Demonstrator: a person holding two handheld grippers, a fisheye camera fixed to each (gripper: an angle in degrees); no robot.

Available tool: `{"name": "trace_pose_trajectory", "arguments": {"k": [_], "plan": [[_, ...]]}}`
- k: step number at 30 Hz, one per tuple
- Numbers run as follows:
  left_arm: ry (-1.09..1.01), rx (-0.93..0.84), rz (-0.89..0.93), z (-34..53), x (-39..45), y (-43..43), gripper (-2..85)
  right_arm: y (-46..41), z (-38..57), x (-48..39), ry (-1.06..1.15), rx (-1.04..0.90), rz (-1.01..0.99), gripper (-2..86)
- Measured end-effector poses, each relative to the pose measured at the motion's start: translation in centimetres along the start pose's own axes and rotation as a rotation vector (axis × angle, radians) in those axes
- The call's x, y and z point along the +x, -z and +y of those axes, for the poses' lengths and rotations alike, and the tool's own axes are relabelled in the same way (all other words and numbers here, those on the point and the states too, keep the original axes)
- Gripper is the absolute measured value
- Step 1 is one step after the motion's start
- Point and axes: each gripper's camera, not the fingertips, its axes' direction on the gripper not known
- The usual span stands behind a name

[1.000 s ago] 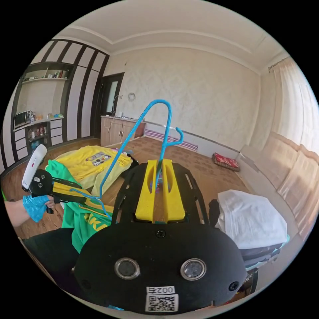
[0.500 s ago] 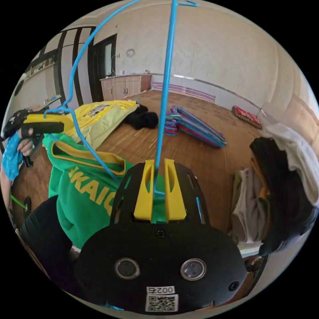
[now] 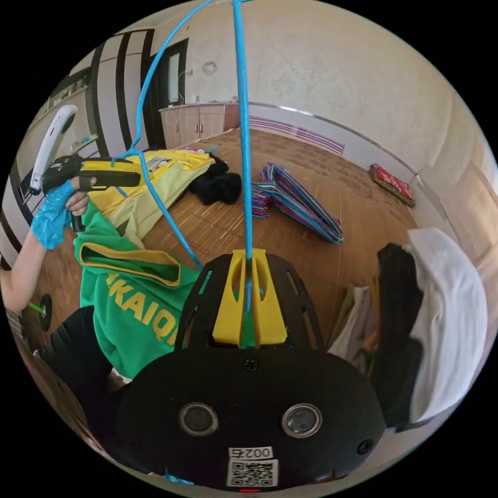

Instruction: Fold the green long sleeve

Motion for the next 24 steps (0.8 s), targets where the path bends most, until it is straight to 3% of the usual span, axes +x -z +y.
{"name": "trace_pose_trajectory", "arguments": {"k": [9, 14, 24], "plan": [[-0.07, -0.034, 0.001, -9.5, 0.1, -8.0, 0.6, -6.4, -11.1, 5.7, 0.082, -0.154, 0.22, -0.9], [-0.137, -0.1, -0.086, -13.1, 1.2, -13.2, 3.5, -13.5, -15.2, 6.4, 0.228, -0.251, 0.41, -0.8], [-0.144, -0.127, -0.093, -15.6, 1.1, -19.5, 3.0, -22.0, -17.1, 8.5, 0.272, -0.265, 0.443, 2.3]]}}
